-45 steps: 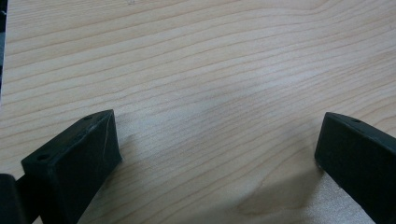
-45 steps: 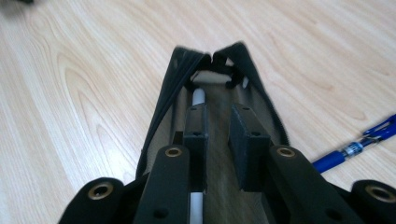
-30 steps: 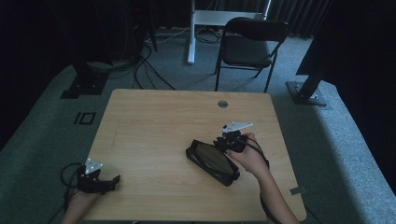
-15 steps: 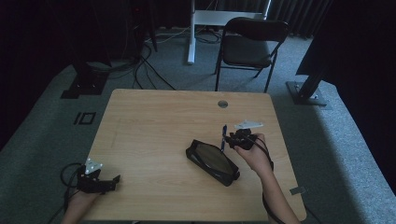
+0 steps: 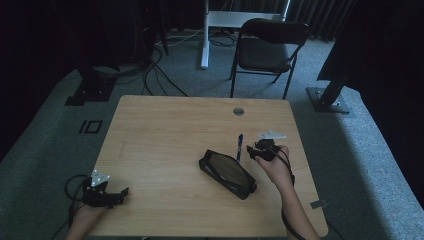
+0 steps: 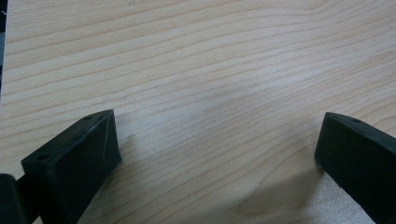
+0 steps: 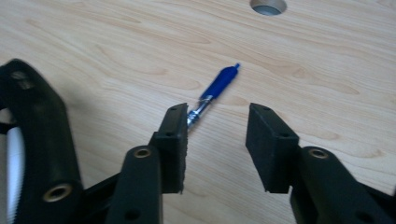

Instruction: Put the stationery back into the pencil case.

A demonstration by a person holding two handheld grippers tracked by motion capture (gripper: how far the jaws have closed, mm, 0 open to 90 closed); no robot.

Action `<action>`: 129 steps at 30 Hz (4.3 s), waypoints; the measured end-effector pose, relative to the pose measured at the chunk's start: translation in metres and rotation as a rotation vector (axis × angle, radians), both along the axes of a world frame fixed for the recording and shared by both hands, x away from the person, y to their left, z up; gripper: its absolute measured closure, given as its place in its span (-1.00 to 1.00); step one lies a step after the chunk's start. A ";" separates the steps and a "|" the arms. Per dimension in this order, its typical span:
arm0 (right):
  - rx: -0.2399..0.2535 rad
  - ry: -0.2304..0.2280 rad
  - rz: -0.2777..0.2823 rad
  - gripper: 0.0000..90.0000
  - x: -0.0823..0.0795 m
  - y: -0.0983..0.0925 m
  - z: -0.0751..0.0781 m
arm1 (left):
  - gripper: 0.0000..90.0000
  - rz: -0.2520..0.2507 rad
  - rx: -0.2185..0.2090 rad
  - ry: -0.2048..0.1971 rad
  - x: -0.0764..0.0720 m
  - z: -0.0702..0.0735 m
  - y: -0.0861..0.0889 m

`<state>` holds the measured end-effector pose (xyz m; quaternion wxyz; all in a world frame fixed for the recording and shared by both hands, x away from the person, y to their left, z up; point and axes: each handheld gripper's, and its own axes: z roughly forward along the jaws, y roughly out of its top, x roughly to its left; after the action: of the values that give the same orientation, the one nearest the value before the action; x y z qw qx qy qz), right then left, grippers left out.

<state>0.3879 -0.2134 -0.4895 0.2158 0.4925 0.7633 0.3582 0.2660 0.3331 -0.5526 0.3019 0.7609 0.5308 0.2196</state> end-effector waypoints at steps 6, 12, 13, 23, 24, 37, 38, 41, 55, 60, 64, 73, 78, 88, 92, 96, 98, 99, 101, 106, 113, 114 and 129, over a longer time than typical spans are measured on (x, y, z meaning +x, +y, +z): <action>0.010 0.006 -0.076 0.23 0.006 -0.008 -0.008 | -1.00 0.000 0.000 0.000 0.000 0.000 0.000; 0.029 0.021 -0.139 0.20 0.012 -0.015 -0.016 | -1.00 0.000 0.000 0.000 0.000 0.000 0.000; 0.032 0.027 -0.144 0.19 0.013 -0.014 -0.017 | -1.00 0.000 0.000 0.000 0.000 0.000 0.000; 0.049 0.028 -0.218 0.05 0.024 -0.010 -0.021 | -1.00 0.000 0.000 0.000 0.000 0.000 0.000; 0.051 0.027 -0.226 0.03 0.025 -0.010 -0.021 | -1.00 0.000 0.000 0.000 0.000 0.000 0.000; 0.048 0.073 -0.288 0.06 0.036 -0.011 -0.038 | -1.00 0.000 -0.001 0.000 0.000 0.000 0.000; 0.045 0.076 -0.287 0.07 0.037 -0.010 -0.040 | -1.00 0.000 0.000 0.000 0.000 0.000 0.000; 0.044 0.084 -0.290 0.11 0.039 -0.009 -0.044 | -1.00 0.000 0.000 0.000 0.000 0.000 0.000; 0.033 0.112 -0.293 0.37 0.044 -0.007 -0.050 | -1.00 0.000 0.000 0.000 0.000 0.000 0.000; 0.014 0.106 -0.284 0.49 0.043 -0.007 -0.051 | -1.00 0.000 0.000 0.000 0.000 0.000 0.000; 0.004 0.124 -0.252 0.51 0.042 -0.007 -0.048 | -1.00 0.000 0.000 0.000 0.000 0.000 0.000; -0.007 0.107 -0.197 0.51 0.035 -0.009 -0.034 | -1.00 0.000 0.000 0.000 0.000 0.000 0.000; 0.001 0.097 -0.163 0.51 0.028 -0.009 -0.024 | -1.00 0.000 0.000 0.000 0.000 0.000 0.000; -0.018 0.084 -0.099 0.51 0.017 -0.007 -0.007 | -1.00 0.000 0.000 0.000 0.000 0.000 0.000; -0.023 0.078 -0.073 0.51 0.013 -0.004 -0.001 | -1.00 0.000 0.000 0.000 0.000 0.000 0.000; -0.022 0.066 -0.050 0.52 0.007 -0.001 0.006 | -1.00 0.000 0.000 0.000 0.000 0.000 0.000; -0.022 0.060 -0.043 0.51 0.006 -0.001 0.008 | -1.00 0.000 0.000 0.000 0.000 0.000 0.000; -0.026 0.055 -0.035 0.51 0.005 0.000 0.010 | -1.00 0.000 0.000 0.000 0.000 0.000 0.000; -0.027 0.045 -0.011 0.52 -0.001 0.004 0.017 | -1.00 0.000 0.000 0.000 0.000 0.000 0.000; -0.028 0.018 0.020 0.51 -0.008 0.010 0.027 | -1.00 0.000 0.000 0.000 0.000 0.000 0.000; -0.023 -0.012 0.072 0.51 -0.019 0.019 0.039 | -1.00 0.000 0.000 0.000 0.000 0.000 0.000; -0.020 -0.016 0.077 0.51 -0.021 0.020 0.041 | -1.00 0.000 0.000 0.000 0.000 0.000 0.000; 0.007 -0.034 0.184 0.51 -0.040 0.037 0.056 | -1.00 -0.001 0.001 -0.001 0.000 0.000 0.000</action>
<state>0.3477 -0.1762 -0.4334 0.1933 0.4150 0.8001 0.3876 0.2661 0.3332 -0.5525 0.3016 0.7613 0.5302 0.2200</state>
